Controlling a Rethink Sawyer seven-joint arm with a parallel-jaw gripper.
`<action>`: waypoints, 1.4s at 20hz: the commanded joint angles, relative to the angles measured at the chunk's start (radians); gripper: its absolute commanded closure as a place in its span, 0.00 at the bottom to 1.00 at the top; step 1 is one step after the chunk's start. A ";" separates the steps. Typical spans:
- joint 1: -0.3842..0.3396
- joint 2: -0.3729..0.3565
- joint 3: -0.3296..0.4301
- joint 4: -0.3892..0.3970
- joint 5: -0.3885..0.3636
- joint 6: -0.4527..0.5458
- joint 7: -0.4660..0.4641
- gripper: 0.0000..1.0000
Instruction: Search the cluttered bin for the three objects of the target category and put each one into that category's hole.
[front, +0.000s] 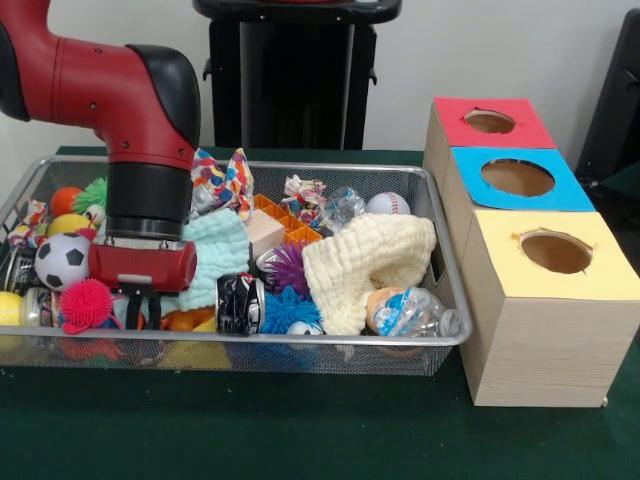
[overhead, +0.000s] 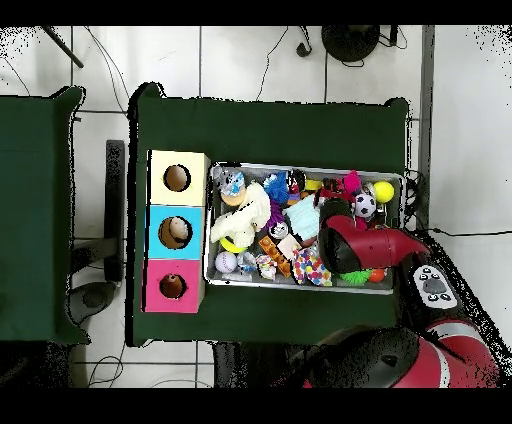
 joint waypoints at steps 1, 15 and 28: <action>0.018 0.084 0.078 0.074 0.022 0.267 0.014 1.00; 0.072 -0.101 0.036 0.235 0.132 0.359 0.057 1.00; 0.135 -0.163 -0.036 0.290 0.174 0.335 0.084 1.00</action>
